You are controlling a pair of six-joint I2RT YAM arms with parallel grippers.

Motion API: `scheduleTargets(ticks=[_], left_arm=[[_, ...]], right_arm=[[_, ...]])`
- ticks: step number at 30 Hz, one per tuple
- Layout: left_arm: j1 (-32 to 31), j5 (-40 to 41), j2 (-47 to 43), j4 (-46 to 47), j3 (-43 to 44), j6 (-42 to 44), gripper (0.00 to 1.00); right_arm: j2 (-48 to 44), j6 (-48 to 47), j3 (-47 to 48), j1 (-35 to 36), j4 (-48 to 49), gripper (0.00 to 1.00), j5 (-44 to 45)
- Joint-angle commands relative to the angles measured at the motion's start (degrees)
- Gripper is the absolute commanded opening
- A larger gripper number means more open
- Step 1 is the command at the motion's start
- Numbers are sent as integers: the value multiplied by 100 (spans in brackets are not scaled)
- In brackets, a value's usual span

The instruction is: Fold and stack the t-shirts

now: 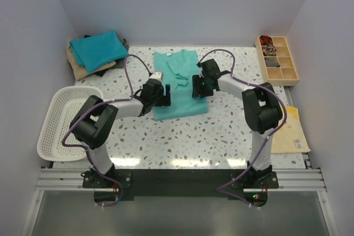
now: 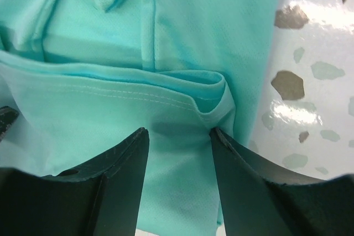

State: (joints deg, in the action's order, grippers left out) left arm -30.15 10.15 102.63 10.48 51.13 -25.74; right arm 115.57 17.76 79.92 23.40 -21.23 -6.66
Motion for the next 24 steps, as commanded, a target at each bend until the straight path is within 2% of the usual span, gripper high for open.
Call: scheduleTargets(ticks=[1, 7, 11, 17, 20, 24], left_arm=[[106, 496, 64, -802, -174, 209, 84], [115, 505, -277, -767, -200, 227, 85], [106, 85, -612, -495, -271, 315, 86], [97, -5, -1595, -398, -366, 262, 89], [106, 161, -2088, -582, -586, 26, 96], [97, 233, -2545, -881, -1130, -597, 100]], right_arm=[[-446, -149, -319, -151, -409, 54, 490], [-1150, -325, -310, -151, -478, 54, 823], [-1370, -379, -301, -160, -504, 55, 674], [-1633, -264, -844, -160, -479, 56, -386], [-1827, -185, -1301, -160, -277, 58, -897], [-2020, -80, -1768, -221, -40, 60, -1048]])
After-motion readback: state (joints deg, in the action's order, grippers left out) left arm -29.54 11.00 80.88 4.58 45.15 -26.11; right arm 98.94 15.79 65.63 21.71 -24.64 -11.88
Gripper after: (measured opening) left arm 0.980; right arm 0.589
